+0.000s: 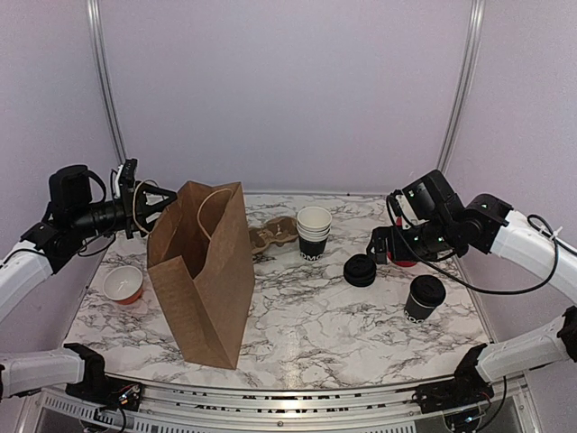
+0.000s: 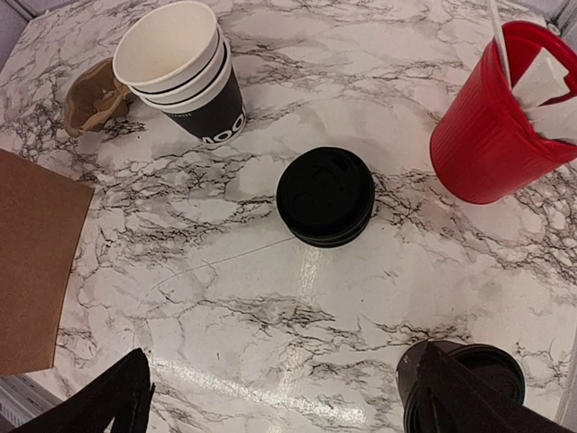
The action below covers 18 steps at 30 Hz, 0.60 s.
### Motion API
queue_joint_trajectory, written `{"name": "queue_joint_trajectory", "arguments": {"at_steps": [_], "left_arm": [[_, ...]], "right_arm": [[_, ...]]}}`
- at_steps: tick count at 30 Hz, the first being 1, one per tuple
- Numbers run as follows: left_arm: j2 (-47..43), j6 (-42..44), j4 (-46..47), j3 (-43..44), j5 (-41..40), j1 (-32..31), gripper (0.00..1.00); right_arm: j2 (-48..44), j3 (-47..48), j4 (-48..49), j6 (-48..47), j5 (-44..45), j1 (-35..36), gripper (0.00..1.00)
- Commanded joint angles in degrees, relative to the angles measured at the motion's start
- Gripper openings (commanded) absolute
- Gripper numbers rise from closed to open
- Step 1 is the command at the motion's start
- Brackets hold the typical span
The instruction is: Pack the takeout coffee
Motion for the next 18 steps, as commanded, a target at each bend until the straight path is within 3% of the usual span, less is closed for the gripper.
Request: {"name": "queue_joint_trajectory", "arguments": {"at_steps": [1, 18], "left_arm": [[1.38, 1.67, 2.68, 1.44, 4.59, 1.00, 0.64], [1.66, 6.08, 1.89, 1.13, 10.81, 4.59, 0.64]], "right_arm": [[-0.53, -0.09, 1.72, -0.68, -0.94, -0.50, 1.00], [-1.48, -0.71, 2.26, -1.06, -1.70, -0.53, 1.00]]}}
